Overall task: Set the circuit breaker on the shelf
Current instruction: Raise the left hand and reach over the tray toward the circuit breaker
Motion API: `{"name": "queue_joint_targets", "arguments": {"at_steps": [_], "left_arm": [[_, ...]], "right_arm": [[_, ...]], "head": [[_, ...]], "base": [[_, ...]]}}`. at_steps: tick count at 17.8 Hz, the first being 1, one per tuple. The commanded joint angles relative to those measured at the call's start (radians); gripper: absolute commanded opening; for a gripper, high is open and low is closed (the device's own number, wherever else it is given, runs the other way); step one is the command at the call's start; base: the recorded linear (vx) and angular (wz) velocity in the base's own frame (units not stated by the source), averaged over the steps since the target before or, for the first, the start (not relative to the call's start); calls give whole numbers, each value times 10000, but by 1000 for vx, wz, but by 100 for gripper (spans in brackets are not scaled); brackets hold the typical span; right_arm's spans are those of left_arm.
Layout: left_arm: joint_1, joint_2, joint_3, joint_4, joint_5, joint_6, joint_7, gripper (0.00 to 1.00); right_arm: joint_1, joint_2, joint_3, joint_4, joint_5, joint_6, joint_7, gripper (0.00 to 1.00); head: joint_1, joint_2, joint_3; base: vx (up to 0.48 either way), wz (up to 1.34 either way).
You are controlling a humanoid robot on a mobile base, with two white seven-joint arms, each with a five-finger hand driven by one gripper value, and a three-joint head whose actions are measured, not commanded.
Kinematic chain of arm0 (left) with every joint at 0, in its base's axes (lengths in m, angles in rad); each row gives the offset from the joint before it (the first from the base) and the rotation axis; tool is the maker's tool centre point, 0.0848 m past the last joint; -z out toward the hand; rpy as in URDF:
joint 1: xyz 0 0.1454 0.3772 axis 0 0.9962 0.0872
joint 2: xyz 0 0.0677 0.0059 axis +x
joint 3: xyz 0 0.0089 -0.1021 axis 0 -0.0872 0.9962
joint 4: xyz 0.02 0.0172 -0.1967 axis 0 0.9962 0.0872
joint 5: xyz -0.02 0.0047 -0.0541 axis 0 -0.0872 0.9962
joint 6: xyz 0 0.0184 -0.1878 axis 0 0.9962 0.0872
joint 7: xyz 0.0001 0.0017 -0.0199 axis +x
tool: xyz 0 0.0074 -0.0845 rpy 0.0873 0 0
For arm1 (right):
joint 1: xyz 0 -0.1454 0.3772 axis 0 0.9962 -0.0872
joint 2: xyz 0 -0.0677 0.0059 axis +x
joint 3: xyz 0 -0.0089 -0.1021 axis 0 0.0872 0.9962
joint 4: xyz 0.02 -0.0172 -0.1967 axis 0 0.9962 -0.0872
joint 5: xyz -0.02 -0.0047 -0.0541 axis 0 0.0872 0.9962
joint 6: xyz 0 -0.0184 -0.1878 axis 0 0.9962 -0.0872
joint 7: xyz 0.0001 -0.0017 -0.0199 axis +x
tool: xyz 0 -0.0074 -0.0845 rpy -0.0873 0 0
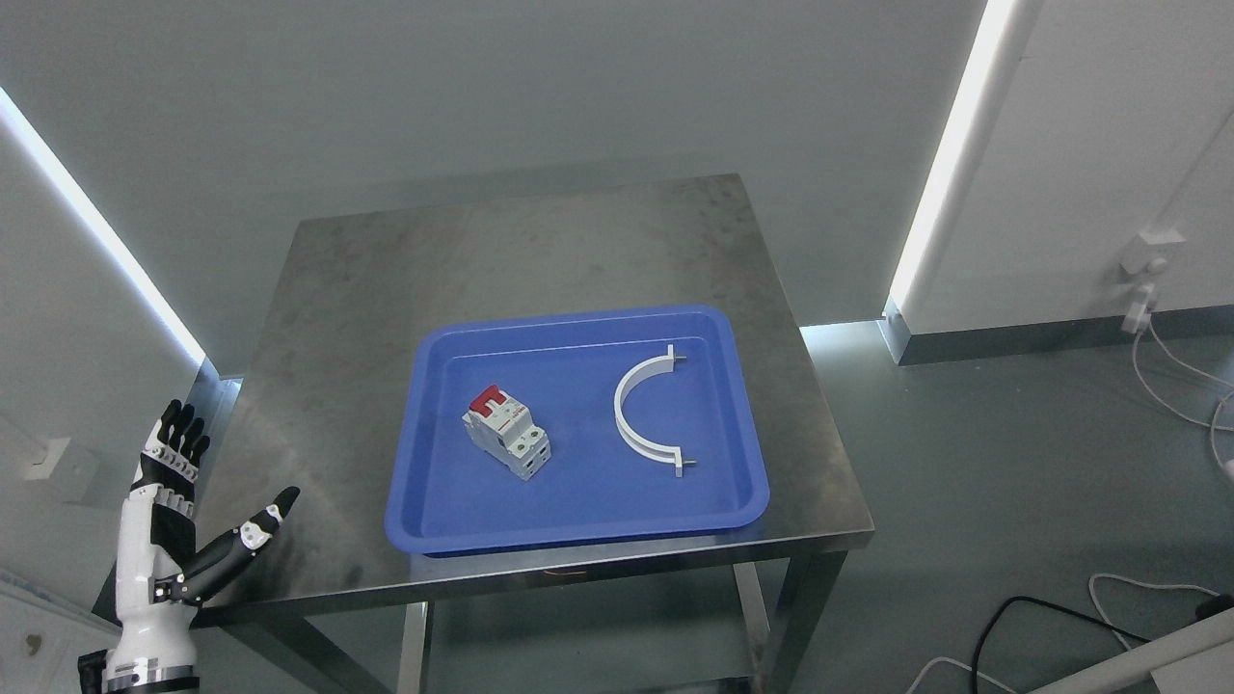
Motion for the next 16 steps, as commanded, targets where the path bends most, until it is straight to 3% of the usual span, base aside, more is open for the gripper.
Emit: {"name": "queue_joint_targets", "arguments": {"at_steps": [1, 4, 6, 9, 12, 16], "left_arm": [[93, 66, 8, 4, 0, 27, 4, 100], [-14, 142, -38, 4, 0, -384, -560, 100], [-365, 570, -160, 19, 0, -1028, -1539, 100], [-1208, 1198, -619, 35, -122, -1185, -2601, 100], [-2572, 2761, -1034, 508, -1483, -1169, -3886, 99], [-4582, 4235, -1446, 1352, -3339, -1062, -6770, 98]], "right_arm": [[153, -175, 0, -14, -9, -566, 2, 100], [153, -175, 0, 1, 6, -566, 2, 100], [153, -175, 0, 1, 6, -566, 2, 100], [153, -175, 0, 1, 6, -566, 2, 100], [153, -175, 0, 1, -9, -566, 2, 100], [153, -175, 0, 1, -9, -566, 2, 100]], "head": [[0, 0, 0], [0, 0, 0], [0, 0, 0], [0, 0, 0], [0, 0, 0], [0, 0, 0]], "base": [[0, 0], [0, 0], [0, 0], [0, 0], [-1, 7], [0, 0]]}}
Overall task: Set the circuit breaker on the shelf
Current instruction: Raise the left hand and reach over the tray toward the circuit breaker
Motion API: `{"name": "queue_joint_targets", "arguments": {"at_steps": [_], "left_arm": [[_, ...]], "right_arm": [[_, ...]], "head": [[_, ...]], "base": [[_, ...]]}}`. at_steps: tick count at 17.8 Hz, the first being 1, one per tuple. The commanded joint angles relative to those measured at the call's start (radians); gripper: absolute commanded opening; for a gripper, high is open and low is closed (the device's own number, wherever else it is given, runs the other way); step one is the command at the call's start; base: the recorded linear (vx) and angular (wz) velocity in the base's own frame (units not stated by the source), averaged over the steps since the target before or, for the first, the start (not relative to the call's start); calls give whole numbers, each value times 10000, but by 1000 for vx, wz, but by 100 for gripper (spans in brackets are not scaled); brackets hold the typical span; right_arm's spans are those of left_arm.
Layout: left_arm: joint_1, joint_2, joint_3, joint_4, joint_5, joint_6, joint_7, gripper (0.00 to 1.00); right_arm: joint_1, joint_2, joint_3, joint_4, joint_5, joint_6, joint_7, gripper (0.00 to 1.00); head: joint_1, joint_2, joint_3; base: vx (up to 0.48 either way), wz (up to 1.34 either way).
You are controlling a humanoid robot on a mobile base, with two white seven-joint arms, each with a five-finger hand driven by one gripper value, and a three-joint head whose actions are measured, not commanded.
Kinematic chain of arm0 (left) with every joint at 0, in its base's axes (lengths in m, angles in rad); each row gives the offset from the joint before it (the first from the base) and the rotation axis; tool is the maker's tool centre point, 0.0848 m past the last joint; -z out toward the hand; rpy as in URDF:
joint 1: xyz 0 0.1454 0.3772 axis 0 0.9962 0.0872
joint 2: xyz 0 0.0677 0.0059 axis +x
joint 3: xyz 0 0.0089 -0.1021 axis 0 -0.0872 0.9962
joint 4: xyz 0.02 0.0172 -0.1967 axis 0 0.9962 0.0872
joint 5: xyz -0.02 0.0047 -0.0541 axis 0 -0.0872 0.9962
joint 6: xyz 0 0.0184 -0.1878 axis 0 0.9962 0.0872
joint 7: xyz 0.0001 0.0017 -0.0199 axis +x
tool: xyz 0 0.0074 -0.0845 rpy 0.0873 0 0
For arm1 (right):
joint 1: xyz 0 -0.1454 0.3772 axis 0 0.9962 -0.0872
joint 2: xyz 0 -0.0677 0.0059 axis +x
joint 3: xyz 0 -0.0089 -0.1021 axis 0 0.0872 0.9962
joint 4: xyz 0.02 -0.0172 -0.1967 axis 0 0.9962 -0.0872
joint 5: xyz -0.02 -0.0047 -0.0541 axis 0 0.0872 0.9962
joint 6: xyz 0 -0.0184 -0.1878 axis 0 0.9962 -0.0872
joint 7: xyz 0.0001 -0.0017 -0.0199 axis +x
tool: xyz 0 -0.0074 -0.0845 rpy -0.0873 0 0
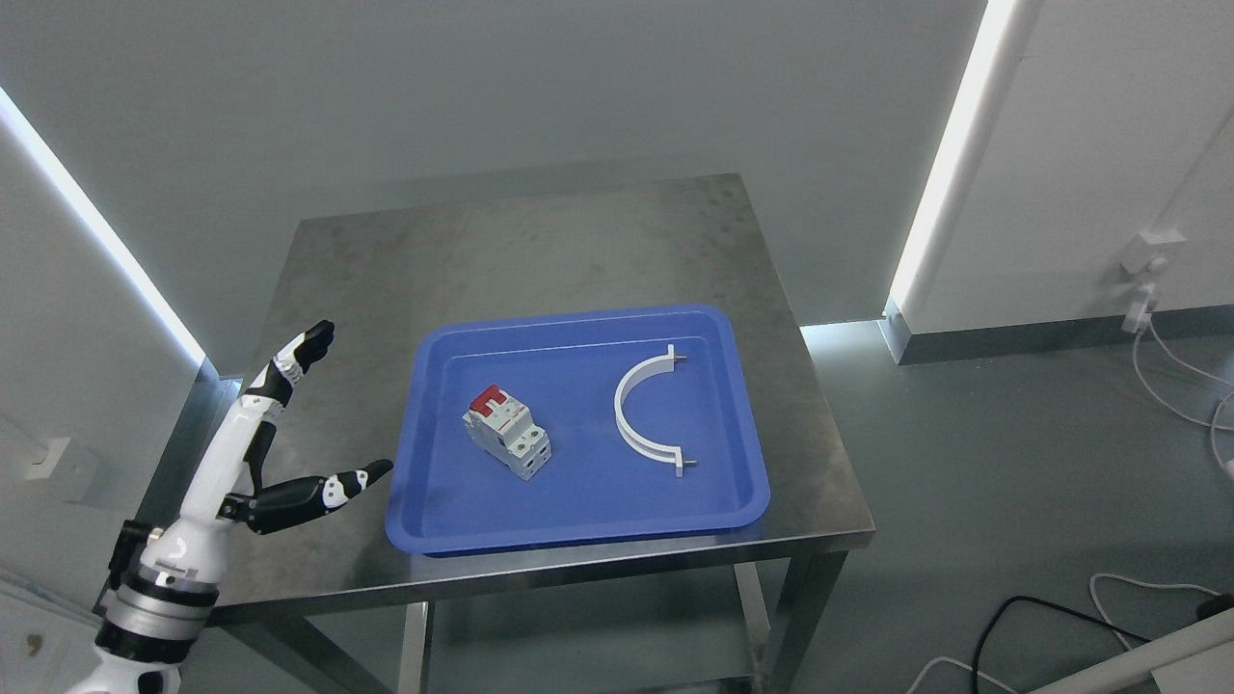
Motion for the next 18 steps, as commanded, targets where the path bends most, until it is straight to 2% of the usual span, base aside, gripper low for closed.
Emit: {"name": "queue_joint_targets", "arguments": {"at_steps": [1, 4, 9, 14, 18], "left_arm": [[-2645, 2888, -1300, 1196, -2275, 107, -2113, 98], [-3476, 3578, -2406, 1535, -3105, 137, -2516, 96], [-3815, 4240, -3174, 1628, -3613, 122, -3020, 94], [-4520, 4225, -4004, 1567, -3797, 122, -3390, 94], [-4811, 3567, -5181, 1060, -3858, 122, -3360, 94]], "right_arm": [[154, -175, 0, 1, 6, -566, 2, 100], [154, -175, 0, 1, -9, -566, 2, 100], [154, -175, 0, 1, 6, -566, 2, 100], [154, -175, 0, 1, 6, -566, 2, 100], [169, -175, 0, 1, -9, -566, 2, 100]], "head": [[0, 0, 0], [0, 0, 0], [0, 0, 0], [0, 0, 0], [0, 0, 0]], "base": [[0, 0], [0, 0], [0, 0], [0, 0], [0, 0]]}}
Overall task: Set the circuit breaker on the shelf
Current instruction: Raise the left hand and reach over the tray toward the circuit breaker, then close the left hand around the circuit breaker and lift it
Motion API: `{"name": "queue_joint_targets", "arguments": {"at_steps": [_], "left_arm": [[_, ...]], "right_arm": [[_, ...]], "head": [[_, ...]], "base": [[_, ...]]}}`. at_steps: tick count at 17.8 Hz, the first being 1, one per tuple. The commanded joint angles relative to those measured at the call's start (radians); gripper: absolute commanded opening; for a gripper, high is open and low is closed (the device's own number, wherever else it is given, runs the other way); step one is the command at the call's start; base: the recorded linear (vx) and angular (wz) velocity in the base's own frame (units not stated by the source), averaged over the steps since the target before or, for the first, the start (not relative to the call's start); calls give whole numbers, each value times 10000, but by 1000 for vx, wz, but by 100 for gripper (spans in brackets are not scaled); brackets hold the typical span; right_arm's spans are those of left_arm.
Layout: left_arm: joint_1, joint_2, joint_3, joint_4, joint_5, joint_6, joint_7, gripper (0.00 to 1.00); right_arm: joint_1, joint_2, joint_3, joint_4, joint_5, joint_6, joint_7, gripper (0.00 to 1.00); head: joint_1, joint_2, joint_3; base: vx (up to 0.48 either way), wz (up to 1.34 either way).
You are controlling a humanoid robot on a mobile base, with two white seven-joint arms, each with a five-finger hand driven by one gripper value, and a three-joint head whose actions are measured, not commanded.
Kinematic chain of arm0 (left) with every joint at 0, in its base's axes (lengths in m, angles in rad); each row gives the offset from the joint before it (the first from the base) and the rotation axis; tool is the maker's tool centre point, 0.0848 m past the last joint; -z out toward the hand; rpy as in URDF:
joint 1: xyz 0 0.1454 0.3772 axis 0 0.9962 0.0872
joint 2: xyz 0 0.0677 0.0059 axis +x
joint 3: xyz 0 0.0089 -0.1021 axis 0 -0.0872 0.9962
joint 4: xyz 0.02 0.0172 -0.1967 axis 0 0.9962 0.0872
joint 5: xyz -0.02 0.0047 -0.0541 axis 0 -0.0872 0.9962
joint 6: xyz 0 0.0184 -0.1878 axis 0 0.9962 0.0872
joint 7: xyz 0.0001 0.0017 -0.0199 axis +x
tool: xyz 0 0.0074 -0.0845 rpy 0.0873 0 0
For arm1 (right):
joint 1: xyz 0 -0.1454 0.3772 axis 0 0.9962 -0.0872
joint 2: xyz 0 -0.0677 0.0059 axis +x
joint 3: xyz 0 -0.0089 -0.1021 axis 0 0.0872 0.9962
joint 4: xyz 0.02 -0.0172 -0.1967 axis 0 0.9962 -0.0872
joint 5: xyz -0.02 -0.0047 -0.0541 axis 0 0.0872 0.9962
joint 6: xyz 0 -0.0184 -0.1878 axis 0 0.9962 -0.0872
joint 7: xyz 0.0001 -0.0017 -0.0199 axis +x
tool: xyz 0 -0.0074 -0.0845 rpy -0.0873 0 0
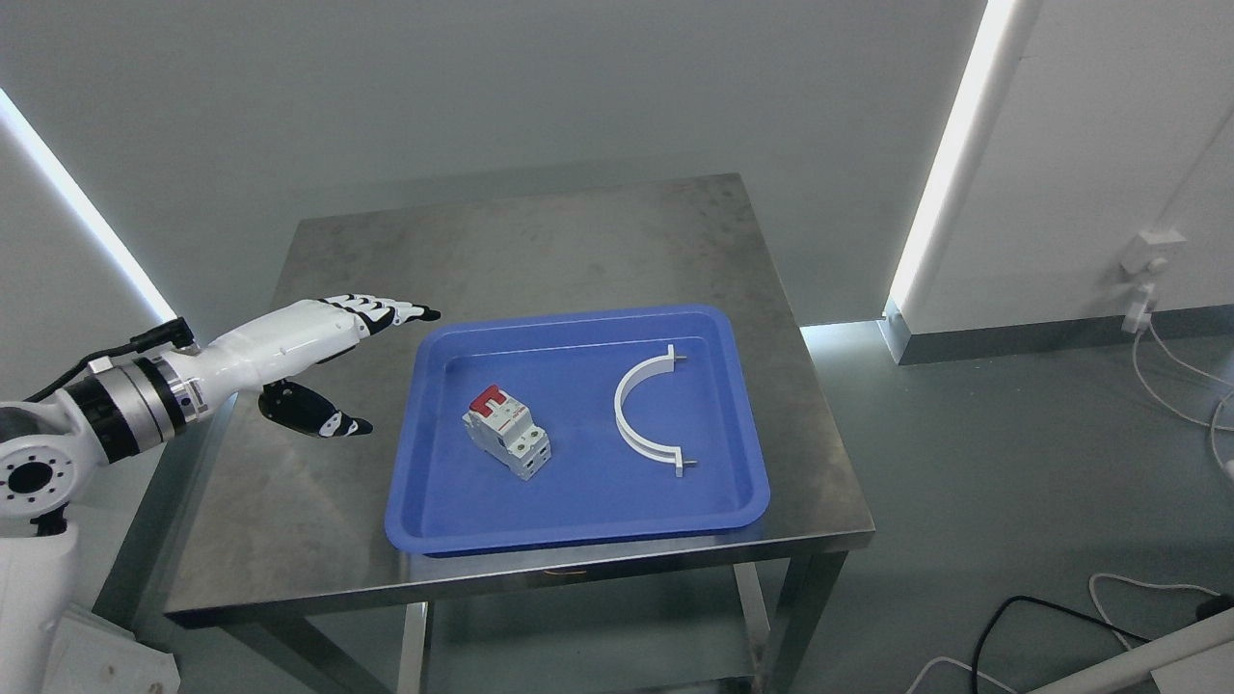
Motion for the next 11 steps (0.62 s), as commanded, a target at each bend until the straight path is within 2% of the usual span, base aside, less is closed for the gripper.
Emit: {"name": "queue_joint_targets", "arguments": {"at_steps": [1, 5, 11], "left_arm": [[-566, 169, -2429, -106, -411, -21, 24, 94], [-535, -888, -2631, -29, -1087, -37, 24, 93], [-734, -936, -2709, 339, -1394, -37, 9, 88]], "right_arm": [[154, -175, 0, 1, -8, -567, 2, 100], [153, -175, 0, 1, 7, -567, 2, 100], [153, -175, 0, 1, 7, -567, 2, 100]], "head": [[0, 0, 0], [0, 0, 0], [0, 0, 0]], "base": [[0, 0], [0, 0], [0, 0]]}}
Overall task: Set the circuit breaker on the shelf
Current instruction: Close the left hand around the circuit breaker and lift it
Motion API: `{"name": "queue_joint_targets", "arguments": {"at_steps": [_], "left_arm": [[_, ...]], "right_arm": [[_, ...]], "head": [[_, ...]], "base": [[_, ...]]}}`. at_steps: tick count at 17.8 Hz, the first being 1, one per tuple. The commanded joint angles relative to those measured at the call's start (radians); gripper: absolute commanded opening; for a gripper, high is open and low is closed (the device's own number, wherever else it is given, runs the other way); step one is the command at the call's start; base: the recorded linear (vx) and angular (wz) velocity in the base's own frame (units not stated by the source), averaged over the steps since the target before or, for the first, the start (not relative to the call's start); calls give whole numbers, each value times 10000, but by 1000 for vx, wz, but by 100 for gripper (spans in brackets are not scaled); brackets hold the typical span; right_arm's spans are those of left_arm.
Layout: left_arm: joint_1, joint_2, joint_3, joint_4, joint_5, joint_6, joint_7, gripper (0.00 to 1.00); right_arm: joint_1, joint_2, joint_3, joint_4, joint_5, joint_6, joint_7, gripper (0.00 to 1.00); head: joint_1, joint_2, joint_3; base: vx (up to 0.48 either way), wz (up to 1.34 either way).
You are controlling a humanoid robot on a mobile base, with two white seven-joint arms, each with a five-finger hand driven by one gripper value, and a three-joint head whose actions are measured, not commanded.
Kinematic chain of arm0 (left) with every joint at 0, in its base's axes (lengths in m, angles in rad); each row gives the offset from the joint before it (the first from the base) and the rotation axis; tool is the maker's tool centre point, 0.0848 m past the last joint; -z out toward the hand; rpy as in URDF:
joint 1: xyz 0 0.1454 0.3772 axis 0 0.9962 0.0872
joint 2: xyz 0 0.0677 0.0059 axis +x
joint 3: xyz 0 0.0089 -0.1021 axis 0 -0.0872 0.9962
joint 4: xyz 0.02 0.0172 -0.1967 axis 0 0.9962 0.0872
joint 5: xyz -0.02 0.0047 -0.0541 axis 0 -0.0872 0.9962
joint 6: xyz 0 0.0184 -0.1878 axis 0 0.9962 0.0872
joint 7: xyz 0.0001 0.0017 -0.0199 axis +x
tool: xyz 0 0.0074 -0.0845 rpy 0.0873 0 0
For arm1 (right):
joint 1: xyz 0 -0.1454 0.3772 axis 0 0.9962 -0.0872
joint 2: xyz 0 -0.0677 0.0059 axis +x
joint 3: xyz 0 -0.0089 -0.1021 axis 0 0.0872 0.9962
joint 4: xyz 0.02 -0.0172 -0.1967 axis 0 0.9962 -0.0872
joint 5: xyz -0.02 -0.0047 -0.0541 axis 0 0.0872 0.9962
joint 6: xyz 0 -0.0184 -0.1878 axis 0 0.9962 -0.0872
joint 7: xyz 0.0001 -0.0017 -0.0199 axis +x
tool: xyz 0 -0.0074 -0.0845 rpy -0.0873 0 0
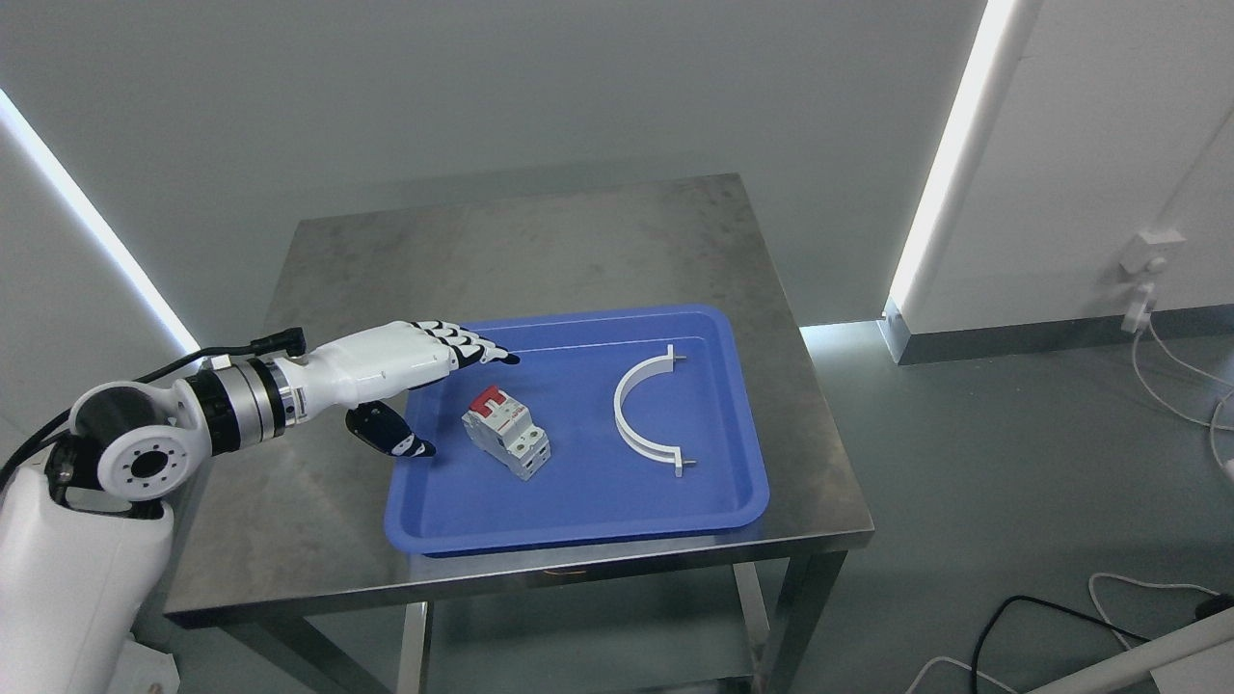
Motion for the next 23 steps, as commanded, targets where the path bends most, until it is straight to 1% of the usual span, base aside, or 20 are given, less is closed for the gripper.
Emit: {"name": "queue_joint_targets", "arguments": {"at_steps": [1, 5, 9, 11, 13, 16, 18, 20, 23], "left_arm": [[-231, -470, -927, 319, -342, -4, -11, 88], [-293, -485, -912, 335, -296, -4, -11, 83], [-262, -500, -866, 335, -327, -4, -133, 71], [-262, -562, -636, 335, -327, -4, -210, 63], [-262, -669, -422, 335, -296, -4, -256, 52], [-262, -731, -206, 487, -281, -80, -317, 43], [-247, -776, 38, 519, -235, -126, -333, 33], [-217, -1021, 268, 534, -204, -157, -409, 27], [-109, -1420, 652, 657, -112, -524, -486, 12]], "right_arm": [[153, -175, 0, 0, -7, -565, 2, 100], [153, -175, 0, 0, -7, -565, 2, 100], [153, -175, 0, 0, 8, -565, 2, 100], [153, -175, 0, 0, 8, -565, 2, 100], [153, -175, 0, 0, 8, -565, 2, 100], [153, -175, 0, 0, 8, -565, 2, 100], [153, -175, 0, 0, -7, -565, 2, 100], [153, -175, 0, 0, 8, -565, 2, 100], [153, -175, 0, 0, 8, -565, 2, 100]], "head": [[0, 0, 0], [0, 0, 0], [0, 0, 0], [0, 0, 0], [0, 0, 0], [0, 0, 0], [0, 0, 0], [0, 0, 0], [0, 0, 0]], "base": [[0, 0], [0, 0], [0, 0], [0, 0], [0, 0], [0, 0], [0, 0], [0, 0], [0, 0]]}}
